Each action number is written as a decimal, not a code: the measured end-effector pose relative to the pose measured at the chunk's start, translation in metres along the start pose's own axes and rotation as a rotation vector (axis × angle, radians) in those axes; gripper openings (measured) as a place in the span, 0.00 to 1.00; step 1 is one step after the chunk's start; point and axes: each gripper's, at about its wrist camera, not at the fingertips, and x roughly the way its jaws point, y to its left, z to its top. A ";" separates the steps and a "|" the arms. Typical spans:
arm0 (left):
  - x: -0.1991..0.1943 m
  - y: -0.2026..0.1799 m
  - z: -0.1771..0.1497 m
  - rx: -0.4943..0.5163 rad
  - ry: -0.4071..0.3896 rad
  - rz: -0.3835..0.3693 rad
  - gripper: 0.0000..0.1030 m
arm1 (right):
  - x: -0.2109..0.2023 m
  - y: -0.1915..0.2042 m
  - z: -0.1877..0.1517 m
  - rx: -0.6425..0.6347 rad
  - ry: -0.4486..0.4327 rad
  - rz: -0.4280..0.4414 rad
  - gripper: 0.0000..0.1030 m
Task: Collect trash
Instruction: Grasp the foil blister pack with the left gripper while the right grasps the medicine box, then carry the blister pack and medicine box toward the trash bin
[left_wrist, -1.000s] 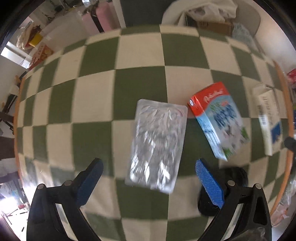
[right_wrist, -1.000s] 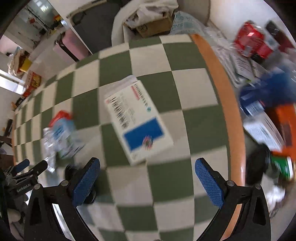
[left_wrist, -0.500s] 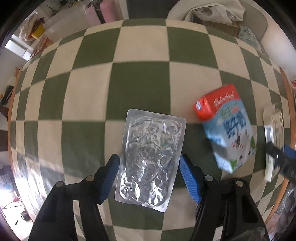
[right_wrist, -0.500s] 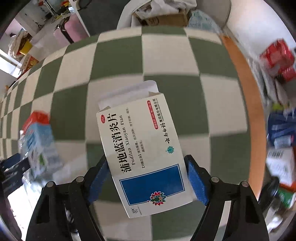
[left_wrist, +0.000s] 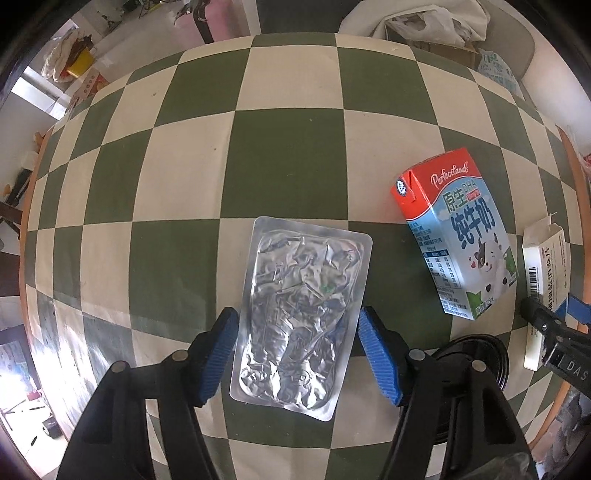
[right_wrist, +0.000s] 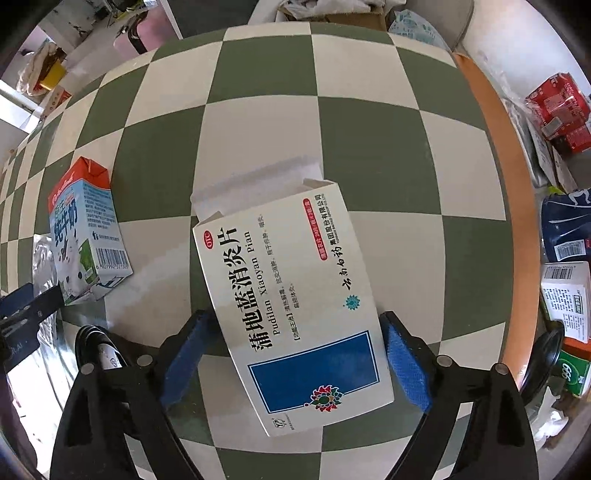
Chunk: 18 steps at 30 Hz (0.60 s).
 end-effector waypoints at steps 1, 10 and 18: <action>-0.001 0.001 0.000 -0.001 -0.002 -0.006 0.62 | -0.002 -0.002 -0.004 0.004 -0.010 -0.001 0.85; -0.030 0.006 -0.015 0.017 -0.059 -0.008 0.62 | -0.029 -0.019 -0.040 0.057 -0.054 0.041 0.79; -0.078 0.018 -0.073 0.004 -0.133 -0.049 0.62 | -0.082 -0.007 -0.103 0.020 -0.154 0.072 0.79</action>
